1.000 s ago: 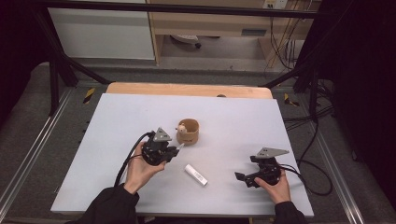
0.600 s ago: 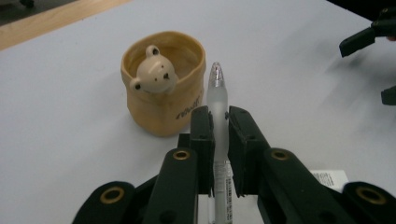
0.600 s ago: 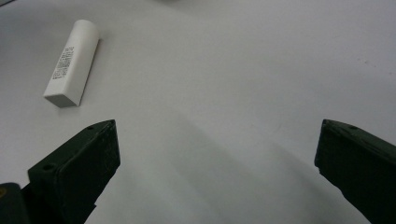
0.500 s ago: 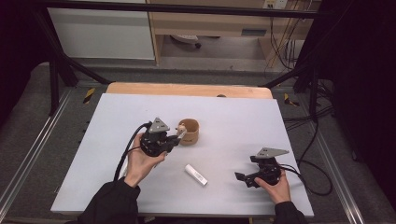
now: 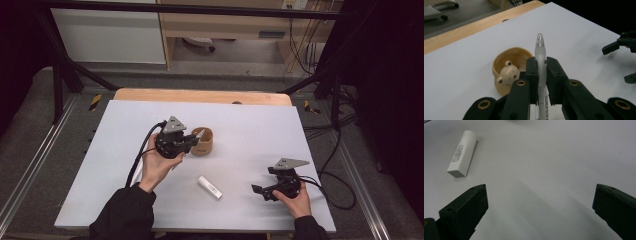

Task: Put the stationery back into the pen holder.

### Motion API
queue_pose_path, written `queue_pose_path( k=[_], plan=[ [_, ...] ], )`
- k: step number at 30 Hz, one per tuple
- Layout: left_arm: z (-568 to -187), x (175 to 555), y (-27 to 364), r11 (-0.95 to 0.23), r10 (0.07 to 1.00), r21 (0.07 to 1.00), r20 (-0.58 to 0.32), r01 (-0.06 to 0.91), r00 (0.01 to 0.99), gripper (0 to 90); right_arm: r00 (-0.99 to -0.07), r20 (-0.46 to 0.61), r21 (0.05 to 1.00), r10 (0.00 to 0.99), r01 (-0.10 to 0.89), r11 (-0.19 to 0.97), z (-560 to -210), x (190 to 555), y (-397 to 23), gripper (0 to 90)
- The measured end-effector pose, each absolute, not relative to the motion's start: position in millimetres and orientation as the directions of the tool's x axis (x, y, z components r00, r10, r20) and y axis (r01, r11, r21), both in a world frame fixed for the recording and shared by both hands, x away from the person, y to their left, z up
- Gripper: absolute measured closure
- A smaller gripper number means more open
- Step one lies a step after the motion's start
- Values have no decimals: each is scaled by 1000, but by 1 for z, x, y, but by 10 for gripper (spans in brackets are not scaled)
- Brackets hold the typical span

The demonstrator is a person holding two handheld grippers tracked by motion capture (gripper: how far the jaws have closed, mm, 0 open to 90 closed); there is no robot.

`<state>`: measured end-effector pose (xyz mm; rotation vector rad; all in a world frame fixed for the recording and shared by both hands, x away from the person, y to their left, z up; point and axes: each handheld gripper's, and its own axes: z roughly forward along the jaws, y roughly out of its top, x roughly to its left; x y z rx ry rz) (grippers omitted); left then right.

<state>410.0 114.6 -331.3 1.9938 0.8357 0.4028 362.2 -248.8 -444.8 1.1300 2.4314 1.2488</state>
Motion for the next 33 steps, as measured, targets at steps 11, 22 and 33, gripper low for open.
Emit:
queue_pose_path(
  k=[11,22,33],
  plan=[
    [-319,423,105,-332,688,869,-44,367,724,801,-694,167,757,701,546,359,-445,362,-249,7],
    [-309,439,95,-328,692,875,-35,356,721,802,-694,165,758,701,544,360,-445,362,-249,7],
    [-305,458,84,-306,691,887,-43,346,721,801,-694,168,758,700,545,359,-445,362,-249,7]
  ],
)
